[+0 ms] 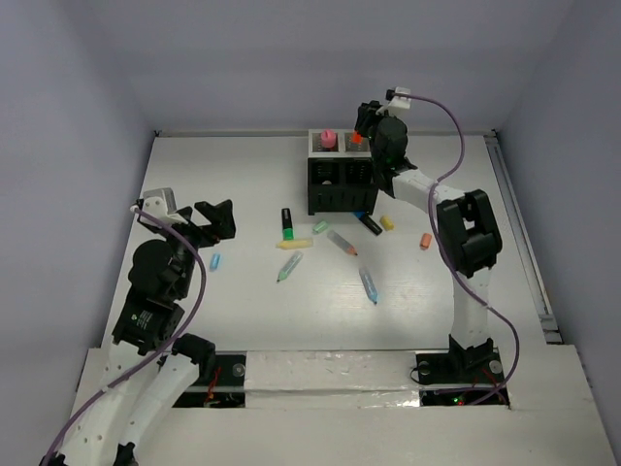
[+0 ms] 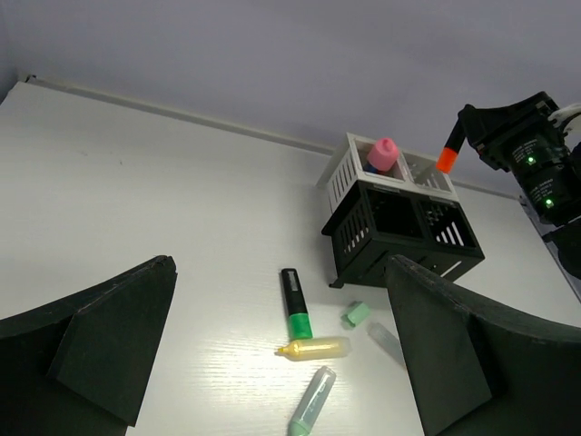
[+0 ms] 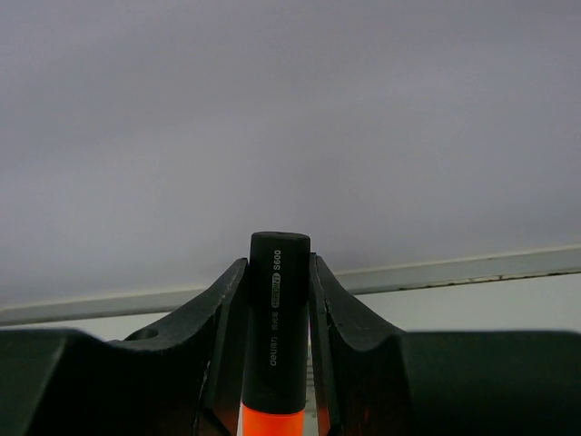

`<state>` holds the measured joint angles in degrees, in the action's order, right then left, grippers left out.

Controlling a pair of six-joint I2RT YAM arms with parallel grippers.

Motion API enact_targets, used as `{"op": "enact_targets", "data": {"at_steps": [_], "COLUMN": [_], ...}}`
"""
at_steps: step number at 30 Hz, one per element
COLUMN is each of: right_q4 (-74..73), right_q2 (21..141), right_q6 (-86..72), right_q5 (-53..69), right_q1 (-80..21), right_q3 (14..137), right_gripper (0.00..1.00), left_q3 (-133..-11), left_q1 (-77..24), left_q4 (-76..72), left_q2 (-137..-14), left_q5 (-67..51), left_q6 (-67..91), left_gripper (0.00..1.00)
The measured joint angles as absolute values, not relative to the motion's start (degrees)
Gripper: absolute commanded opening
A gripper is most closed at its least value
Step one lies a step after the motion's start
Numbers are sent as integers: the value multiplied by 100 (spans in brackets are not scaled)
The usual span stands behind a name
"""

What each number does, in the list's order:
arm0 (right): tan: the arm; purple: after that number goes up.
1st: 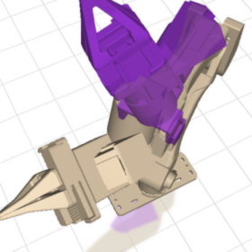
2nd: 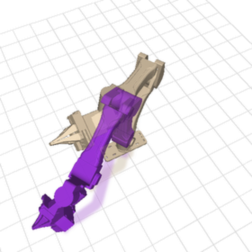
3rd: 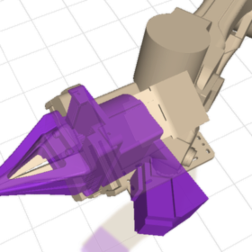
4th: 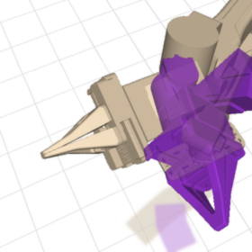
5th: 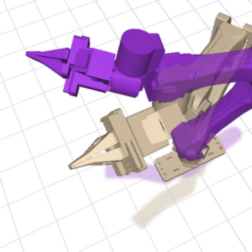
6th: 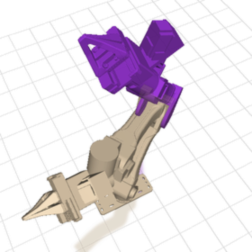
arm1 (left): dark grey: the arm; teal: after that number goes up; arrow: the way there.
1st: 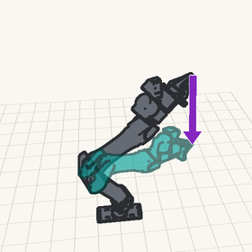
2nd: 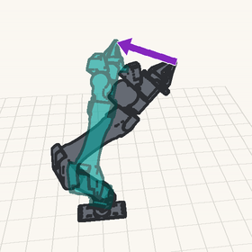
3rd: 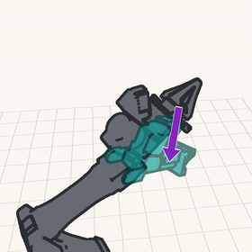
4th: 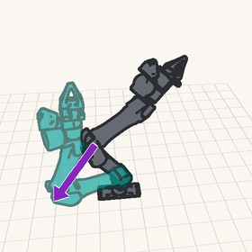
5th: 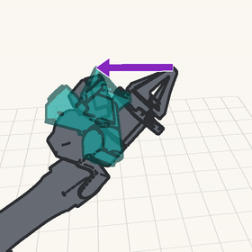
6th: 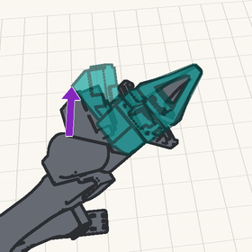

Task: Sort the stationery into containers
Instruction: Place the pen in the storage box.

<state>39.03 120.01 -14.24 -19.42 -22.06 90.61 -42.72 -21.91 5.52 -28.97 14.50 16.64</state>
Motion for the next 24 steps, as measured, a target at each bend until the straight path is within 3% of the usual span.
{"op": "enact_targets", "data": {"at_steps": [12,15,19,24], "right_q4": [4357,4469,4681,4727], "right_q2": [12551,12571,12573,12560], "right_q6": [-1028,-991,-969,-934], "right_q5": [-1905,-1898,-1876,-1815], "right_q1": [-2071,-2071,-2071,-2071], "right_q3": [9177,9177,9037,8805], "right_gripper": [0,8,32,37], "left_q3": [-4272,-4272,-4272,-4272], "left_q1": [-1975,-1966,-1907,-1890], "left_q4": [539,539,539,537], "left_q2": [-3203,-3227,-3229,-3229], "left_q5": [1219,1199,1175,1151], "left_q6": [1664,1664,1664,1664], "left_gripper": [99,99,99,99]}}
